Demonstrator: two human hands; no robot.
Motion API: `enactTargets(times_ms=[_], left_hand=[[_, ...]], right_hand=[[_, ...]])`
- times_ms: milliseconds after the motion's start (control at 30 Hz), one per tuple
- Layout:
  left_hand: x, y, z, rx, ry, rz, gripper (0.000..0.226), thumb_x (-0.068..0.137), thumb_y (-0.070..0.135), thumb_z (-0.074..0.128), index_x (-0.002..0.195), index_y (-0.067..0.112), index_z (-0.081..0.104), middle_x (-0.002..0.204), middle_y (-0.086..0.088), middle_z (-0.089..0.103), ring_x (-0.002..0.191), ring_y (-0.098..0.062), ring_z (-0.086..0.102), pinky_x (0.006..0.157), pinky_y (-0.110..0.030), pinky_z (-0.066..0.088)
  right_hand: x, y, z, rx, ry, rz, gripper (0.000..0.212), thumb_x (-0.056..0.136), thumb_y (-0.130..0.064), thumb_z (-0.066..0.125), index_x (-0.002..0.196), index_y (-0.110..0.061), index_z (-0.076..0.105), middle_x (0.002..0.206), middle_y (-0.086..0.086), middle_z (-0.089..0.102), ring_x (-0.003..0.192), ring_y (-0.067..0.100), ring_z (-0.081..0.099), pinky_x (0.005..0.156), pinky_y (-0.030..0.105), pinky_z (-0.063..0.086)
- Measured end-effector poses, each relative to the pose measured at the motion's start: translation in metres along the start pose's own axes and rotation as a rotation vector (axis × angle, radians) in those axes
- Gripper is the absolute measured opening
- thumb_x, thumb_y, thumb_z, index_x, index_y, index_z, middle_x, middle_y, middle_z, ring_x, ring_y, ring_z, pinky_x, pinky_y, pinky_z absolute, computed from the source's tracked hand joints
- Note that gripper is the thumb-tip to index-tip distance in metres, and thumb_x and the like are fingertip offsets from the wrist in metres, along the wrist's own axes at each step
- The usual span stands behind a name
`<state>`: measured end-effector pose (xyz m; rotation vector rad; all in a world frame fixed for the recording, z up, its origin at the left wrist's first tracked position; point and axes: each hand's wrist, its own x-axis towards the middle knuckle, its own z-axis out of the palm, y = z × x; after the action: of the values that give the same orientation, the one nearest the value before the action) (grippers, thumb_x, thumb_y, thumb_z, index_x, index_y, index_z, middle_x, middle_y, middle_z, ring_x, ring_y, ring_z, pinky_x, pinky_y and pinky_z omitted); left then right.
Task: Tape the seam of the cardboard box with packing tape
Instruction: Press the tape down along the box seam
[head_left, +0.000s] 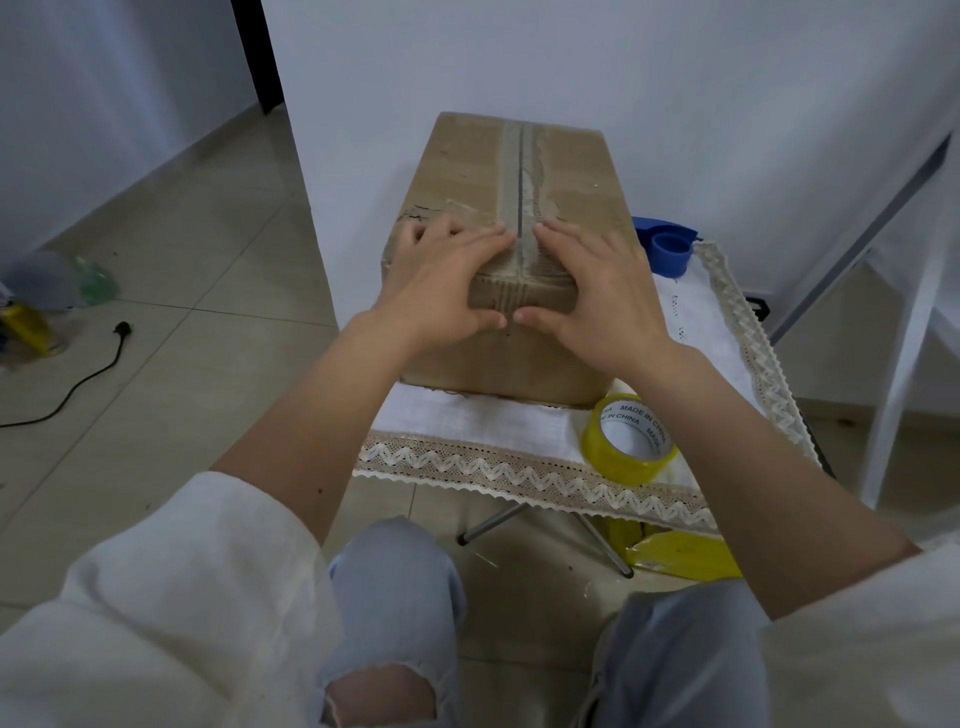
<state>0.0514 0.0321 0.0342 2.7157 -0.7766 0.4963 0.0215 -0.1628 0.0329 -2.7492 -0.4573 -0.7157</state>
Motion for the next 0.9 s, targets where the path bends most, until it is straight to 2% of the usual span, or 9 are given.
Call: enactTargets(times_ms=[100,267,467,600,733,800,900], left_hand=[[0.001,-0.002,0.001,0.04,-0.014,0.016,0.087,0.079,0.056,0.071,0.152,0.028,0.033,0.159,0.01,0.034,0.137,-0.018,0.032,0.107,-0.039,0.019],[-0.004,-0.004,0.007,0.055,0.002,0.033,0.083,0.083,0.056,0.066,0.153,0.028,0.032,0.16,0.01,0.032,0.138,-0.018,0.031,0.105,-0.039,0.019],[-0.005,-0.005,0.008,0.047,0.013,0.039,0.079,0.084,0.056,0.065,0.152,0.03,0.033,0.159,0.01,0.033,0.139,-0.017,0.032,0.104,-0.036,0.017],[-0.005,-0.006,0.009,0.044,0.015,0.032,0.078,0.084,0.056,0.064,0.152,0.031,0.034,0.159,0.011,0.033,0.139,-0.016,0.032,0.104,-0.035,0.016],[-0.007,-0.006,0.01,0.044,0.022,0.025,0.078,0.084,0.056,0.064,0.151,0.031,0.034,0.159,0.012,0.033,0.14,-0.014,0.032,0.104,-0.036,0.015],[-0.007,-0.006,0.01,0.048,0.025,0.026,0.078,0.084,0.056,0.064,0.151,0.03,0.034,0.159,0.011,0.033,0.14,-0.015,0.032,0.103,-0.036,0.014],[-0.006,-0.006,0.01,0.052,0.023,0.03,0.079,0.084,0.057,0.064,0.152,0.03,0.033,0.159,0.011,0.032,0.141,-0.014,0.031,0.103,-0.035,0.012]], right_hand=[[0.006,-0.001,0.002,-0.043,-0.019,-0.012,0.082,0.078,-0.059,0.069,0.147,-0.024,0.041,0.152,-0.007,0.042,0.121,0.025,0.045,0.102,0.038,0.031],[0.002,-0.001,0.008,-0.102,0.007,-0.062,0.065,0.084,-0.062,0.059,0.139,-0.028,0.051,0.141,-0.008,0.056,0.117,0.026,0.048,0.092,0.038,0.03],[0.001,0.001,0.011,-0.135,0.039,-0.106,0.064,0.086,-0.066,0.042,0.135,-0.028,0.056,0.136,-0.007,0.06,0.111,0.027,0.053,0.088,0.039,0.033],[0.001,0.004,0.01,-0.068,0.064,-0.133,0.061,0.083,-0.064,0.05,0.128,-0.025,0.063,0.13,-0.005,0.065,0.108,0.028,0.056,0.086,0.042,0.037],[-0.001,0.008,0.016,0.07,0.153,-0.113,0.054,0.075,-0.054,0.07,0.116,-0.017,0.071,0.118,-0.001,0.072,0.103,0.027,0.062,0.087,0.047,0.046],[-0.003,0.006,0.018,0.118,0.18,-0.076,0.052,0.072,-0.048,0.078,0.113,-0.016,0.073,0.116,-0.001,0.073,0.104,0.025,0.062,0.09,0.044,0.045],[-0.005,0.002,0.016,0.099,0.206,-0.044,0.052,0.071,-0.047,0.08,0.112,-0.017,0.072,0.114,-0.003,0.073,0.104,0.024,0.062,0.092,0.038,0.042]])
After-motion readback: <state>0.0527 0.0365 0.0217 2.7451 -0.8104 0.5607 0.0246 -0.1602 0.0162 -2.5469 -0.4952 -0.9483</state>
